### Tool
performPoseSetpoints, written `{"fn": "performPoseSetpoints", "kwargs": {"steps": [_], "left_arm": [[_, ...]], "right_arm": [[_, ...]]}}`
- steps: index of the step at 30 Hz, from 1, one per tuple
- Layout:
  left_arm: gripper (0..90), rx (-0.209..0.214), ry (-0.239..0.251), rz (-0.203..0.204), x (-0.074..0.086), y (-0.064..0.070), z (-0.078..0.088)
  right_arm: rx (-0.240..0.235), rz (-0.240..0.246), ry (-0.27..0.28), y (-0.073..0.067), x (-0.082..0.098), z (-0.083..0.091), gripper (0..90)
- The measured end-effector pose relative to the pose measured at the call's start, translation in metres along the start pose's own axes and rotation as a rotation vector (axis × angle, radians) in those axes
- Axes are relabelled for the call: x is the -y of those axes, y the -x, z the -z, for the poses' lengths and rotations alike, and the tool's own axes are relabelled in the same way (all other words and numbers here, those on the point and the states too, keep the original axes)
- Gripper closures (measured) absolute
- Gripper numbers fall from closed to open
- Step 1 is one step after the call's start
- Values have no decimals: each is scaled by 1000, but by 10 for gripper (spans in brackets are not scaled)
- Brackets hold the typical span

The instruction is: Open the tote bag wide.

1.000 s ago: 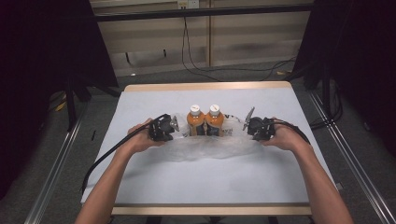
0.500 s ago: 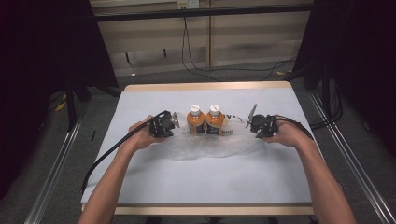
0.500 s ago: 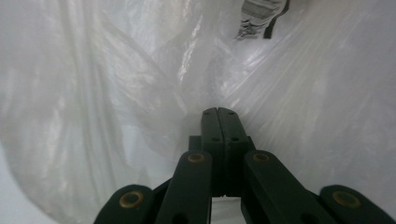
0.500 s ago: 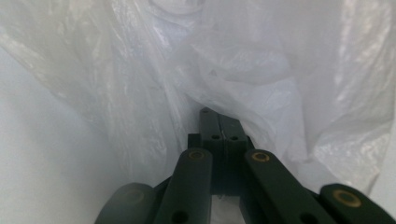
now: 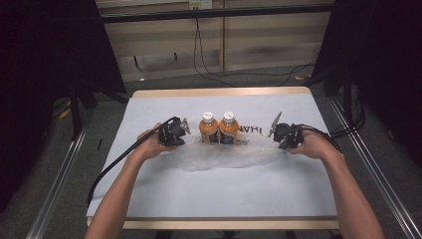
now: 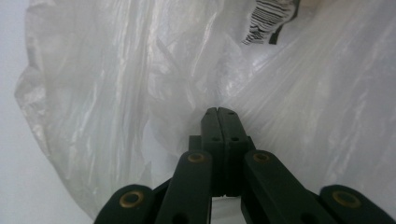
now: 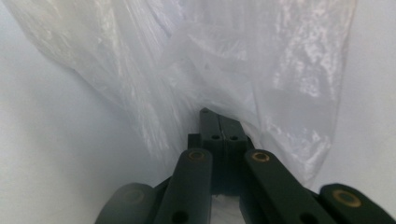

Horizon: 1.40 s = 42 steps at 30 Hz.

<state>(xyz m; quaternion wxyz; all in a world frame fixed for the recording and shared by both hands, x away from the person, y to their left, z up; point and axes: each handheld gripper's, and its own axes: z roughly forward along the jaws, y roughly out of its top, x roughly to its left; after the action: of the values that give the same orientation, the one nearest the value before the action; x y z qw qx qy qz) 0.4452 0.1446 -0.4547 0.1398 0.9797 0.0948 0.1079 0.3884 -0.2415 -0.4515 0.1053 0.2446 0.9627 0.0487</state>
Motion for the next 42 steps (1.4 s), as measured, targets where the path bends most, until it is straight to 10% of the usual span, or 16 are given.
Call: {"fn": "performPoseSetpoints", "kwargs": {"steps": [15,18,24,32,42], "left_arm": [[900,27,49,48,16,4,4],[900,16,24,0,15,3,6],[900,56,100,95,23,3,6],[900,109,301,225,43,1,12],[871,104,517,279,50,16,43]], "right_arm": [[53,-25,-11,4,9,-1,900],[53,-30,-2,5,10,-1,900],[79,-51,18,0,14,-1,900],[17,-142,235,2,27,7,900],[14,-194,474,-8,34,34,900]]}}
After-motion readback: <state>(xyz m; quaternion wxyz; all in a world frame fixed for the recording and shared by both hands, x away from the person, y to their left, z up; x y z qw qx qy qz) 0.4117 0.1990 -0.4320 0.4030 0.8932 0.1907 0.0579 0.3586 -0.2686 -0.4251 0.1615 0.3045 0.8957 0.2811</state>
